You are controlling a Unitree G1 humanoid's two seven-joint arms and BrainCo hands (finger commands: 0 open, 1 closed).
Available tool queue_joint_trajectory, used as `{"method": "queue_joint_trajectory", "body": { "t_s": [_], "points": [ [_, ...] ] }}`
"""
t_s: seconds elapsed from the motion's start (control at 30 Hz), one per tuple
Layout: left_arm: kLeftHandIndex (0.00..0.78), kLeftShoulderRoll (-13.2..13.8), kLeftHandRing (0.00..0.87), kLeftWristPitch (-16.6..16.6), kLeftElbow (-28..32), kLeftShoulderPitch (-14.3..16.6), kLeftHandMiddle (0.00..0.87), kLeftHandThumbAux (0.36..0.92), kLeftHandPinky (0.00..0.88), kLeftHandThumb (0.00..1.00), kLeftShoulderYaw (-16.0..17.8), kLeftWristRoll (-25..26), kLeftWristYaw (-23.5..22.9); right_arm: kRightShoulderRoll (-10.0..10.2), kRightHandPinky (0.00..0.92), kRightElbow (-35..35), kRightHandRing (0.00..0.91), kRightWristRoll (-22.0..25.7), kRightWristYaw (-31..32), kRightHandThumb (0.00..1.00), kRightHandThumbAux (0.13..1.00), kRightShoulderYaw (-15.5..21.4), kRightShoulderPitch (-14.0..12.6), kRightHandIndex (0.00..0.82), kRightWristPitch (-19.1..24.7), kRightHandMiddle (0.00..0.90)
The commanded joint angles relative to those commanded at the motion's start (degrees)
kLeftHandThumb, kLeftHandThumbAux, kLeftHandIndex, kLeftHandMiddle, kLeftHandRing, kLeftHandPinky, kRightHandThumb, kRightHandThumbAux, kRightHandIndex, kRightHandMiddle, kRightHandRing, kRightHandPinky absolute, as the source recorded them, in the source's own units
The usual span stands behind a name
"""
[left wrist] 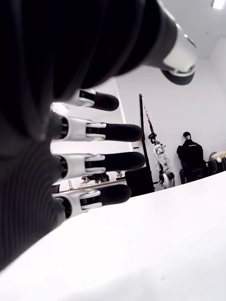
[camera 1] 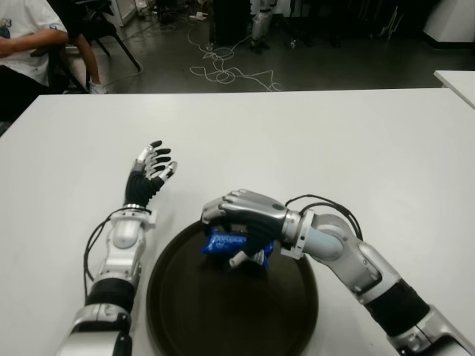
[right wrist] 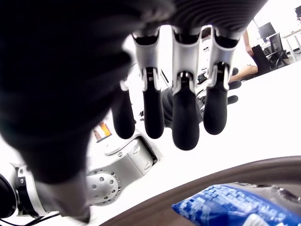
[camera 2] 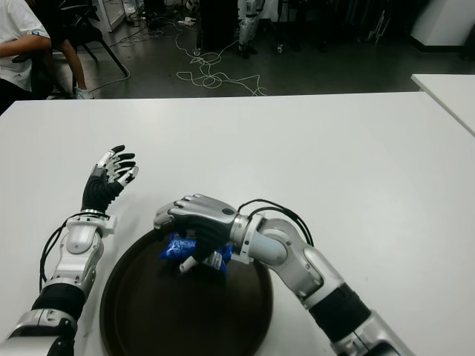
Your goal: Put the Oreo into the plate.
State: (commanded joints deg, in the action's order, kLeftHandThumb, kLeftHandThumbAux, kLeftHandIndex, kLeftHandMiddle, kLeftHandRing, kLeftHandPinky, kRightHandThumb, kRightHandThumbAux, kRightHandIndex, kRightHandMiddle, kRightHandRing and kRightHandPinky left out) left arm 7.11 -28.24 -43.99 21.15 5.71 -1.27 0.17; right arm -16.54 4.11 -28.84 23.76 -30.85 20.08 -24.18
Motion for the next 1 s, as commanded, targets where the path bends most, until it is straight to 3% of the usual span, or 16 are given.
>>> {"method": "queue_joint_trajectory", "body": {
  "t_s": [0.1,0.27,0.77,0.93,1.0],
  "points": [
    [0.158,0.12,0.229,0.04,0.28,-0.05,0.252,0.651,0.184,0.154,-0.09,0.05,-0.11,-0.41,0.021,0.68,0.026,-0.79,0.18,0.002,0.646,-0.29,0.81,0.025,-0.75,0.027],
    [0.162,0.46,0.225,-0.06,-0.16,0.18,0.254,0.659,0.174,0.141,-0.45,-0.76,0.5,-0.73,0.003,2.62,0.004,-2.07,-1.8,0.0,0.61,0.1,1.1,0.004,-2.4,0.004],
    [0.15,0.27,0.212,0.55,-1.0,0.52,0.245,0.691,0.163,0.096,-0.48,-1.75,2.05,-4.47,0.0,6.26,0.0,-2.38,-2.79,0.0,0.616,4.12,2.36,0.0,-2.12,0.0],
    [0.155,0.4,0.215,-0.72,-1.94,0.87,0.245,0.69,0.171,0.12,-0.42,-1.73,2.15,-7.3,0.0,11.35,0.0,0.04,-4.94,0.0,0.627,9.19,4.17,0.0,-2.73,0.0],
    [0.16,0.55,0.218,-1.33,-2.39,1.01,0.245,0.682,0.18,0.122,-0.43,-1.73,1.97,-7.08,0.0,18.5,0.0,1.16,-7.02,0.0,0.632,11.14,7.35,0.0,-2.96,0.0]
  ]
}}
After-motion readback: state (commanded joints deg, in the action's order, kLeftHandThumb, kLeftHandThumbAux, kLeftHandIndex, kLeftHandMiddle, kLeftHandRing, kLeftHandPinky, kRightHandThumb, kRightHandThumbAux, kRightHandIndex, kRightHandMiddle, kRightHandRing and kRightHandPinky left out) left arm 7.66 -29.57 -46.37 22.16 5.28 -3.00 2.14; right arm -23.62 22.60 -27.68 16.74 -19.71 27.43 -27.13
